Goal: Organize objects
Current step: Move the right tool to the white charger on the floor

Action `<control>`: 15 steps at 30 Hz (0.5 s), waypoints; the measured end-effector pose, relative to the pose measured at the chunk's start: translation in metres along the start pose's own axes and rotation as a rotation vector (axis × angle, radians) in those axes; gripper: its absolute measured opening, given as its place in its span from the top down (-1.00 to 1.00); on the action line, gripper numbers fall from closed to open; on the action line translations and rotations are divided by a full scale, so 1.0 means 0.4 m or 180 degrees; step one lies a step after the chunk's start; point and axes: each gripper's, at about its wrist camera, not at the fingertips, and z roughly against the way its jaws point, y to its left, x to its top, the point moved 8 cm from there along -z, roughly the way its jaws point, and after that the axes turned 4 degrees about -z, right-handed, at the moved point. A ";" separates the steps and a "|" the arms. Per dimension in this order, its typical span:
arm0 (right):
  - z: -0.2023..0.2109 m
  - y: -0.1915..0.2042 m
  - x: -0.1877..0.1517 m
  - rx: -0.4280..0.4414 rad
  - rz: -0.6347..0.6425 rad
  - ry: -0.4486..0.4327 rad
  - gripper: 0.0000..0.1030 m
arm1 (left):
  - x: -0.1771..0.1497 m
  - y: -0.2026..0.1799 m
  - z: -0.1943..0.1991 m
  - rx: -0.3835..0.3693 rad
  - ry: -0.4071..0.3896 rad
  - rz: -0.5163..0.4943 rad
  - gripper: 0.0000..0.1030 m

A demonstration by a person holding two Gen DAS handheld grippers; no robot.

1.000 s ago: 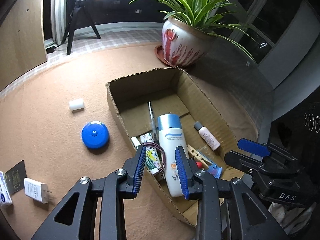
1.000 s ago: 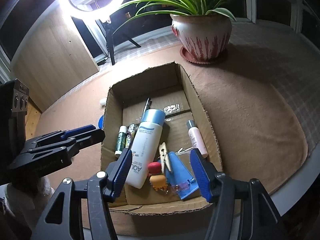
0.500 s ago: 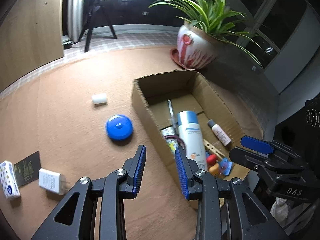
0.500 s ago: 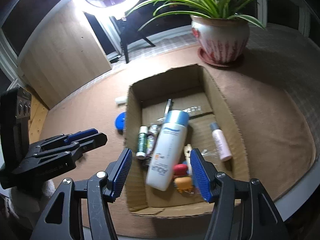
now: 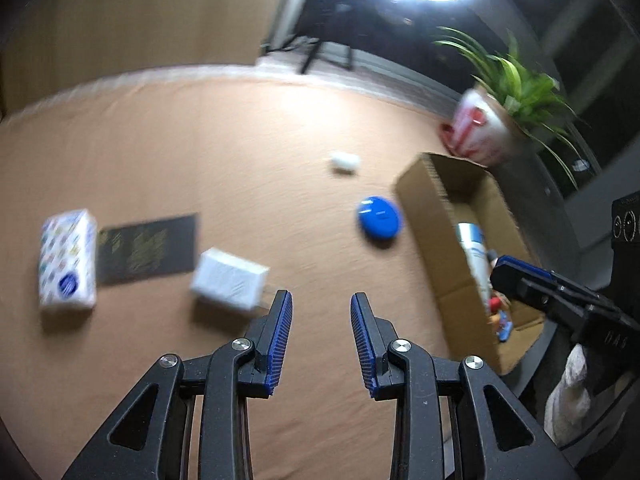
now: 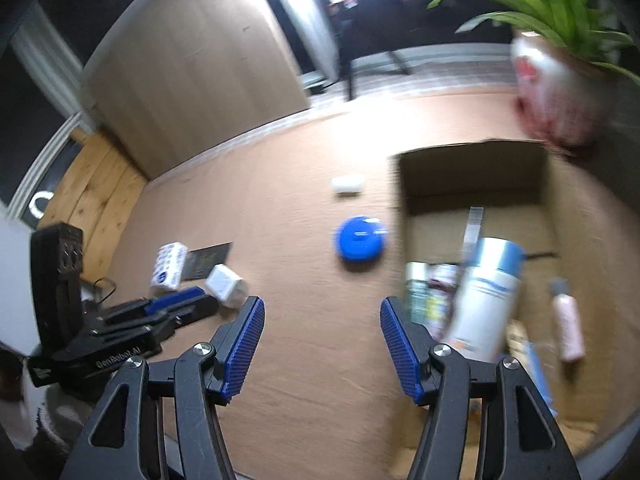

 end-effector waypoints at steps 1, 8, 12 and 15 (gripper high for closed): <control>-0.028 0.014 0.005 0.0067 -0.0007 0.0071 -0.10 | -0.011 0.025 0.000 0.0006 0.0015 0.0070 0.36; -0.175 0.103 0.032 0.0213 0.0201 0.0390 -0.10 | -0.064 0.130 -0.010 -0.0009 0.0081 0.0359 0.36; -0.246 0.149 0.034 0.0268 0.0322 0.0559 -0.07 | -0.076 0.154 -0.026 -0.0039 0.0127 0.0454 0.37; -0.293 0.190 0.028 0.0426 0.0382 0.0755 0.09 | -0.076 0.161 -0.035 -0.0061 0.0126 0.0482 0.37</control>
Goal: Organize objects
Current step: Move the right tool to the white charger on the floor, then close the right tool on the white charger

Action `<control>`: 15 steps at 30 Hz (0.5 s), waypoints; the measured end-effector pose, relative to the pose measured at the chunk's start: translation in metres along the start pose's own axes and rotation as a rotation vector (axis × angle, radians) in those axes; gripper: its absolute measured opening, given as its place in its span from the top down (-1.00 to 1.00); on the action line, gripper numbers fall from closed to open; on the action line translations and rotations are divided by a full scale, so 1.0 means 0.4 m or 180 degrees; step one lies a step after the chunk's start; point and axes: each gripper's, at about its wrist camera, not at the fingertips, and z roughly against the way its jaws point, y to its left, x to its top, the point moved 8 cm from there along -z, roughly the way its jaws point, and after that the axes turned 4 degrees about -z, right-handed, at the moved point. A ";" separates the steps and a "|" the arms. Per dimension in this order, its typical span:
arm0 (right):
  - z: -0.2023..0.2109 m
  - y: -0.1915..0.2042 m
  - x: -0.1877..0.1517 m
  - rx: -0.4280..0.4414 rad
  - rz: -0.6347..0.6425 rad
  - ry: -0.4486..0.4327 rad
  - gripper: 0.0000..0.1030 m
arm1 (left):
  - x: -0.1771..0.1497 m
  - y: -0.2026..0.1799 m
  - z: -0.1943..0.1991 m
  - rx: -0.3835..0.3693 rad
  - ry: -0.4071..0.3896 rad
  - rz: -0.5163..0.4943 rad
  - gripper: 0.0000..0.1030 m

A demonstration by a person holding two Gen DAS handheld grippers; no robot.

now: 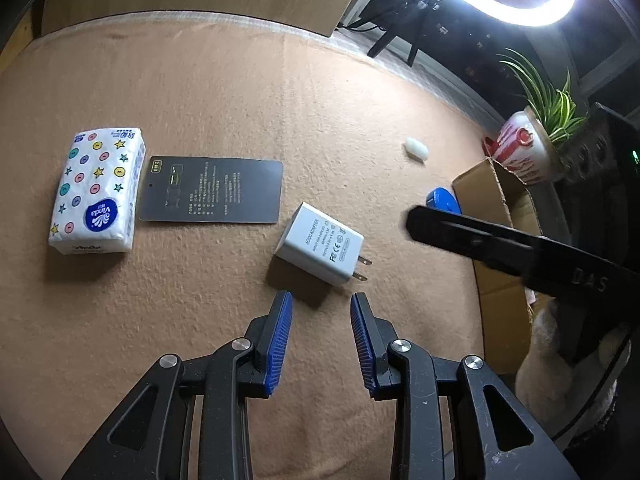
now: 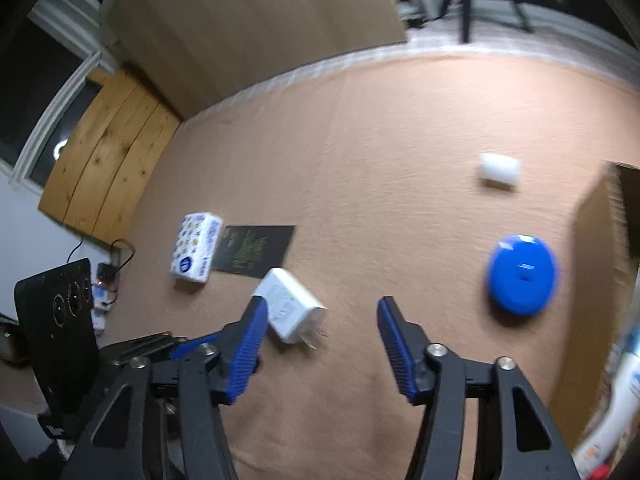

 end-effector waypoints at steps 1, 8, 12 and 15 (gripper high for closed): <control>-0.011 0.007 0.002 0.0014 0.0016 0.0036 0.10 | 0.002 0.002 -0.005 -0.0009 0.0003 0.0011 0.37; -0.079 0.018 0.012 0.0061 -0.0046 0.0250 0.18 | 0.015 0.007 -0.039 -0.0013 0.0047 0.0038 0.38; -0.091 0.013 0.003 0.0063 -0.0081 0.0325 0.25 | 0.018 0.005 -0.054 -0.0033 0.0072 0.0033 0.39; -0.088 0.006 0.003 0.0071 -0.0140 0.0315 0.28 | 0.023 0.002 -0.057 -0.0053 0.0058 0.0018 0.39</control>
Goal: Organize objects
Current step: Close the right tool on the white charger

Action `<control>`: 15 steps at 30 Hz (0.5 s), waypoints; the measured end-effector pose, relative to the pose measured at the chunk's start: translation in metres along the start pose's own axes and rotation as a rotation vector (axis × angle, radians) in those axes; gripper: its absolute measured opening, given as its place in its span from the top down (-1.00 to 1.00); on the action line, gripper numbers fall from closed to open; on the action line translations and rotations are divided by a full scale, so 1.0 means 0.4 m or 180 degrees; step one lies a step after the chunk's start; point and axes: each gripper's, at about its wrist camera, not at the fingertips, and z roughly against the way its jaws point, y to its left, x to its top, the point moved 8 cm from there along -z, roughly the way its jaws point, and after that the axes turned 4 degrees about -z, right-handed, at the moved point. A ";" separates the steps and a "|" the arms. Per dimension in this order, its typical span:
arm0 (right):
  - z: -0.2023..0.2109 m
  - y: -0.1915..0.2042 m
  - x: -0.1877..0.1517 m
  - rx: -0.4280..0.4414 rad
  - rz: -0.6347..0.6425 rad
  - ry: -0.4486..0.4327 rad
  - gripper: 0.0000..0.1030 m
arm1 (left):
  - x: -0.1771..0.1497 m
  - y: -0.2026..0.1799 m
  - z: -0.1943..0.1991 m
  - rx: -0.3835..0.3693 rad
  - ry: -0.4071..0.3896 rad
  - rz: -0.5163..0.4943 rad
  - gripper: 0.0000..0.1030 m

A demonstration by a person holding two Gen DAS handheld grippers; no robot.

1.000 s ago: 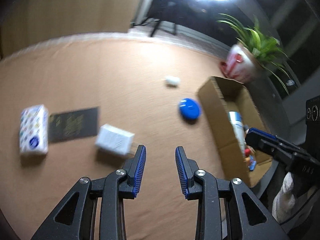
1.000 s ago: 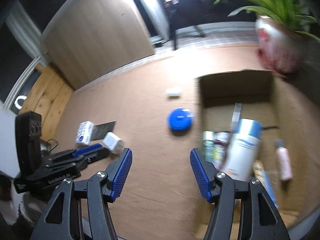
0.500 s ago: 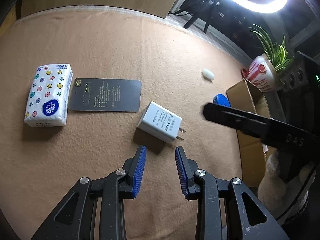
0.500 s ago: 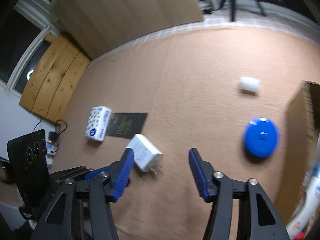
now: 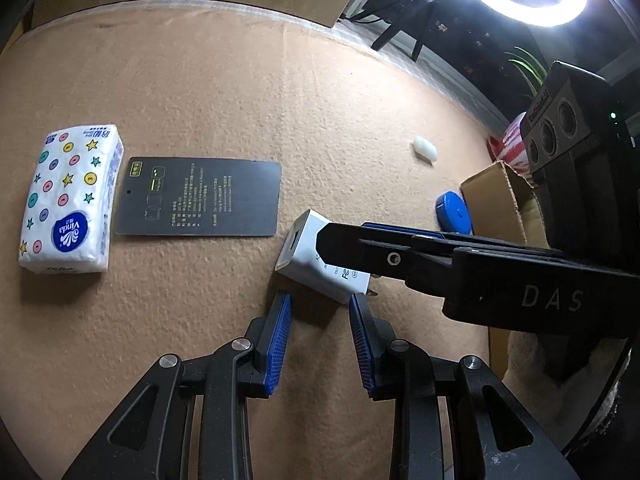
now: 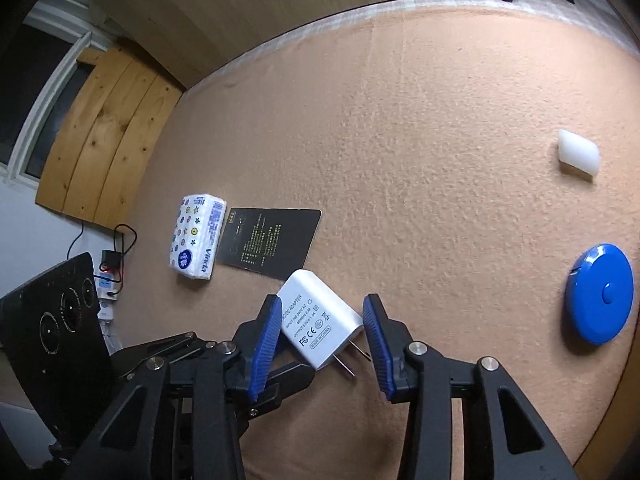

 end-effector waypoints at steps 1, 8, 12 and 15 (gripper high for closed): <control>0.000 -0.004 0.001 -0.0005 -0.0022 0.0005 0.31 | 0.001 0.000 -0.001 0.0001 -0.0002 -0.0004 0.39; 0.010 -0.014 -0.017 0.0028 -0.0032 0.0085 0.42 | 0.016 0.023 0.009 0.0085 -0.0069 0.0026 0.39; 0.009 -0.024 -0.008 -0.0030 -0.0082 -0.0007 0.44 | 0.025 0.031 0.006 0.0177 -0.0081 -0.0012 0.39; 0.005 -0.032 0.001 0.0018 -0.0183 -0.0039 0.44 | 0.026 0.016 0.012 0.0122 -0.0103 -0.0086 0.36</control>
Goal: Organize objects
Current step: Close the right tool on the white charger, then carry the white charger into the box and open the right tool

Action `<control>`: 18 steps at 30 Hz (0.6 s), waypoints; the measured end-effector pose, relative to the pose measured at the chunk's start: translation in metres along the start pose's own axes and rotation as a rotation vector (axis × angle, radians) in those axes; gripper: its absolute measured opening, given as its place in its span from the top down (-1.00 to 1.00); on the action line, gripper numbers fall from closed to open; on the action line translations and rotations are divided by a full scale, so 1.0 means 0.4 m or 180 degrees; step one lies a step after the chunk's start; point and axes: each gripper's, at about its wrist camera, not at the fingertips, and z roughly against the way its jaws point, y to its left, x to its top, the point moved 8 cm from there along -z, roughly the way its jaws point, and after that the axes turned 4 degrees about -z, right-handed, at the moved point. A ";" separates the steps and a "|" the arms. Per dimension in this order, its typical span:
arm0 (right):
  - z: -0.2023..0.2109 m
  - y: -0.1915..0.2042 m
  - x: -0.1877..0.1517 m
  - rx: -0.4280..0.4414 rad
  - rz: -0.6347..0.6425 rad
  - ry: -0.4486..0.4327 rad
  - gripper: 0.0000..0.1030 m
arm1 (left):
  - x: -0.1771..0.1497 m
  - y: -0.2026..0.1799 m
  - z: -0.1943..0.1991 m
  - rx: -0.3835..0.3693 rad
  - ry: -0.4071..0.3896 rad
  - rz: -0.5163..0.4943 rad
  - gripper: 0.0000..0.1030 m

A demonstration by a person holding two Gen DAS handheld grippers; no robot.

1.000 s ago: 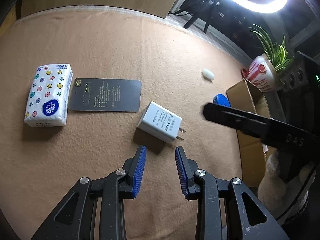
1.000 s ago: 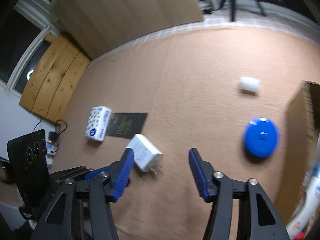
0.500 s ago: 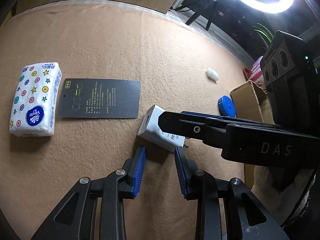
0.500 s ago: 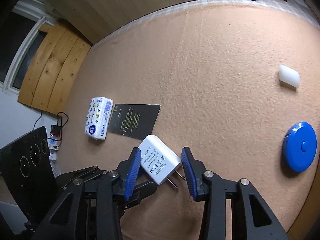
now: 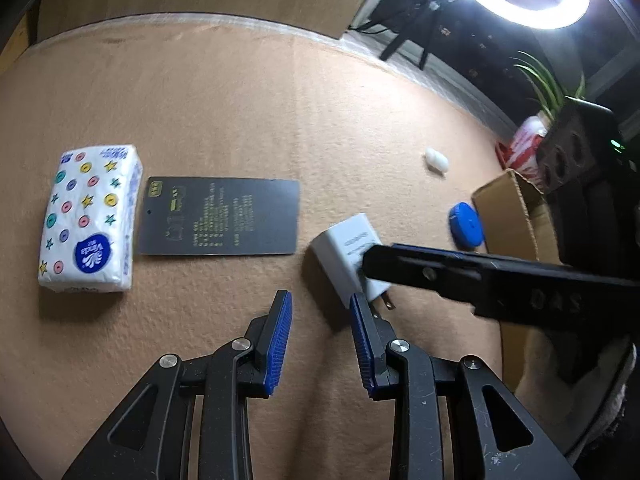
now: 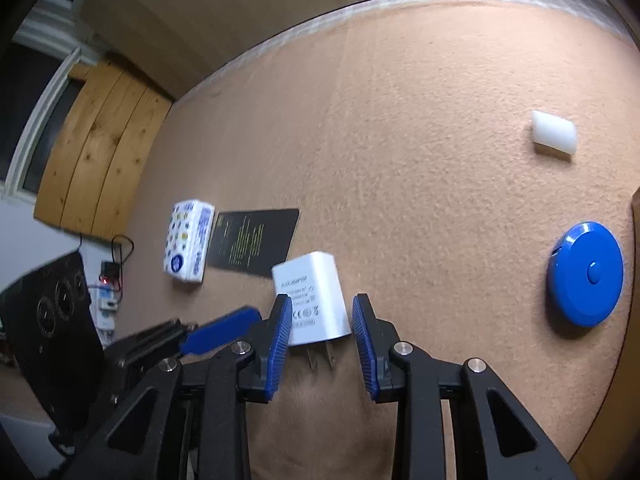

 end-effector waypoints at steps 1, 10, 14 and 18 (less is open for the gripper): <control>-0.003 0.000 0.001 0.0046 -0.0026 0.0021 0.44 | 0.001 -0.008 0.000 -0.0011 -0.0001 -0.0043 0.36; -0.014 0.022 -0.017 0.0052 0.0080 0.0140 0.44 | 0.004 -0.068 -0.018 -0.0021 0.0033 -0.0316 0.17; -0.007 0.021 -0.018 -0.0010 0.0102 0.0068 0.44 | 0.006 -0.073 -0.026 0.0027 0.0028 -0.0353 0.22; 0.023 0.022 -0.027 -0.0032 0.0120 -0.0024 0.45 | 0.009 -0.080 -0.012 -0.0026 0.0001 -0.0299 0.34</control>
